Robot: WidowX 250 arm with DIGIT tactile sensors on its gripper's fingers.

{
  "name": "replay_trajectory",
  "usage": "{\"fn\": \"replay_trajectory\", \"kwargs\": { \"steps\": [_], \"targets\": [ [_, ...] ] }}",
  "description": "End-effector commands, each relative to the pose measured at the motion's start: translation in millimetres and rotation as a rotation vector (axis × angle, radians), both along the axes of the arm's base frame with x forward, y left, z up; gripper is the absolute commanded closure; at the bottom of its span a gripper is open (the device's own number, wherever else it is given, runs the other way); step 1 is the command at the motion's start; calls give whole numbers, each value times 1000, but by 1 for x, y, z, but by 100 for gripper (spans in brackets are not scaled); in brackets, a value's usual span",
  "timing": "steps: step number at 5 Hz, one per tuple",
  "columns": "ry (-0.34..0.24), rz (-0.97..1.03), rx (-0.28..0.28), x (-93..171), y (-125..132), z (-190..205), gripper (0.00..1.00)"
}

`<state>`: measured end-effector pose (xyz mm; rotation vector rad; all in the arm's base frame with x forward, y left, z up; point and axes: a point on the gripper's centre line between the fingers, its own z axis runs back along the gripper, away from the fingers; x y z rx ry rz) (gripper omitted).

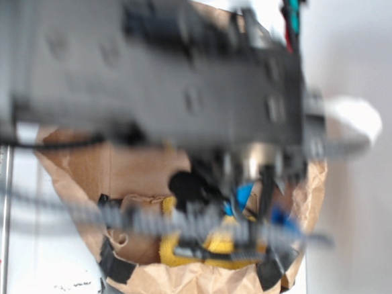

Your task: Grab the red paper.

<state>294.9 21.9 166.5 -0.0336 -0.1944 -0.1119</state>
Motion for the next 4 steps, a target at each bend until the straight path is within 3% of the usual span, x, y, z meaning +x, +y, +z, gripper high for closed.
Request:
{"fn": "replay_trajectory", "kwargs": {
  "steps": [1, 2, 4],
  "targets": [
    [-102, 51, 71, -1, 7, -12, 0],
    [-125, 52, 49, -3, -4, -31, 0],
    [-113, 67, 90, 13, -18, -65, 0]
  ]
}}
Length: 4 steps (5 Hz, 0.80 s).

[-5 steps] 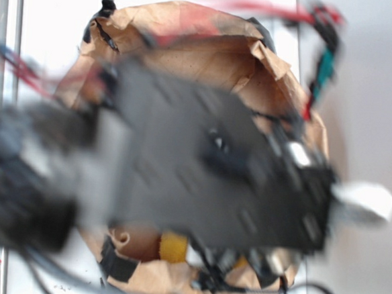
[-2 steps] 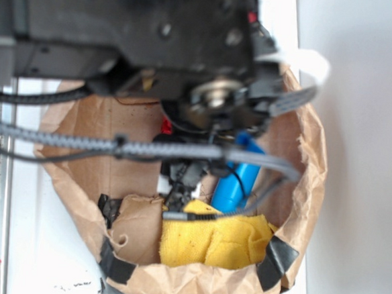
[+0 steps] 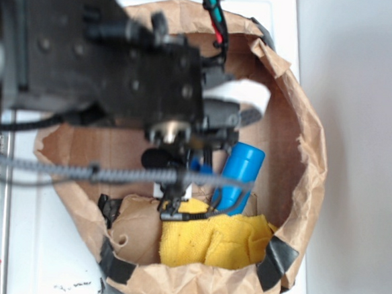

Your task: Grab the red paper.

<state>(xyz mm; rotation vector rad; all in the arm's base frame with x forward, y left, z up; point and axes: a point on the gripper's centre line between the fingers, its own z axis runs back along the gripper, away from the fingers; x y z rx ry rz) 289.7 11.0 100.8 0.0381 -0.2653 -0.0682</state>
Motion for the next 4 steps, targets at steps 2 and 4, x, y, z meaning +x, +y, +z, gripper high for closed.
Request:
{"fn": "replay_trajectory", "kwargs": {
  "steps": [2, 4],
  "targets": [
    [-62, 79, 54, 31, 2, -3, 0],
    [-41, 51, 30, 22, 19, 16, 0]
  ]
}}
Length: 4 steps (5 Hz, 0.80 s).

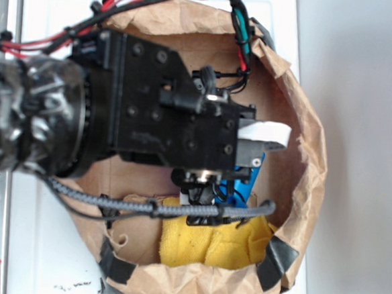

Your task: Grab the red paper.

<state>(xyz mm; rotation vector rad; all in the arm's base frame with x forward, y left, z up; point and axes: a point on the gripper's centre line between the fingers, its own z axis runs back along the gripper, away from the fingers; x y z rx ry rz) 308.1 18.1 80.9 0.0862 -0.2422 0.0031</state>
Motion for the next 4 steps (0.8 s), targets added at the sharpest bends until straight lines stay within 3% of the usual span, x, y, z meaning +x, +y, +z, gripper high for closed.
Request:
{"fn": "replay_trajectory", "kwargs": {
  "steps": [1, 2, 3, 4],
  "targets": [
    [-51, -19, 25, 6, 29, 47, 0],
    [-15, 6, 70, 11, 40, 40, 0],
    [51, -13, 65, 9, 42, 24, 0],
    [73, -50, 134, -2, 40, 8, 0]
  ]
}}
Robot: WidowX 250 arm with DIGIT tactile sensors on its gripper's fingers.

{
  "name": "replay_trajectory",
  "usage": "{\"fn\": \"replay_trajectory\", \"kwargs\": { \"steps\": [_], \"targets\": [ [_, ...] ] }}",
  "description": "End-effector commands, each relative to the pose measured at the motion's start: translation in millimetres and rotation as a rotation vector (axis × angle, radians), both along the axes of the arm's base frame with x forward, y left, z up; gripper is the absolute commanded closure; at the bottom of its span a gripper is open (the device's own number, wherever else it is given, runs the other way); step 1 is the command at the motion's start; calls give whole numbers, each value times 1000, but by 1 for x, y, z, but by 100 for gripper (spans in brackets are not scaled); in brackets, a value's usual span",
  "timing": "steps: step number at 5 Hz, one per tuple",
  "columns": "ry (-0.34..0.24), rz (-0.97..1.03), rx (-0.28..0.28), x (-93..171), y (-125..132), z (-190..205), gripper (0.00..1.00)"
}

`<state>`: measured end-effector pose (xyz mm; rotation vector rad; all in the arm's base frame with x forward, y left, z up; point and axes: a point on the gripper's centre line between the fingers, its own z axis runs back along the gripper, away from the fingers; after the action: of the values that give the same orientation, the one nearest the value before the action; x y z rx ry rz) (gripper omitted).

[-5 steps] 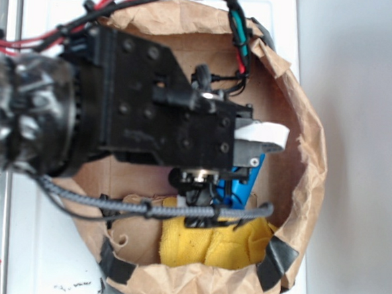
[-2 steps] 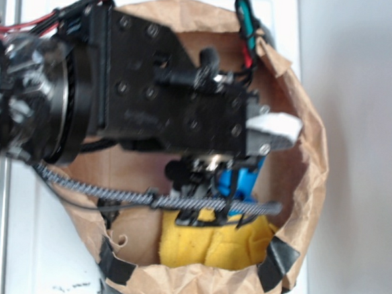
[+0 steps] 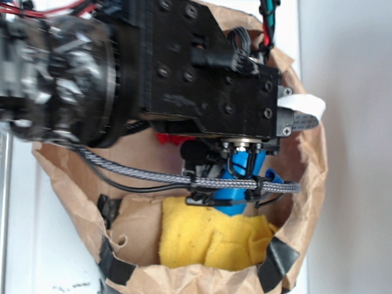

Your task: Grab the red paper.

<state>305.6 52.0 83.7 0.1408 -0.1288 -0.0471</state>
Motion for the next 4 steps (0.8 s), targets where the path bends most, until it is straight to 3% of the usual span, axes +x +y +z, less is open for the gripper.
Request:
{"fn": "replay_trajectory", "kwargs": {
  "steps": [1, 2, 3, 4],
  "targets": [
    [-29, -66, 106, -4, -8, -15, 0],
    [-80, -56, 184, -4, -23, -34, 0],
    [-80, -68, 183, -3, -25, -35, 0],
    [-79, -42, 170, -5, -24, -33, 100]
  ]
}}
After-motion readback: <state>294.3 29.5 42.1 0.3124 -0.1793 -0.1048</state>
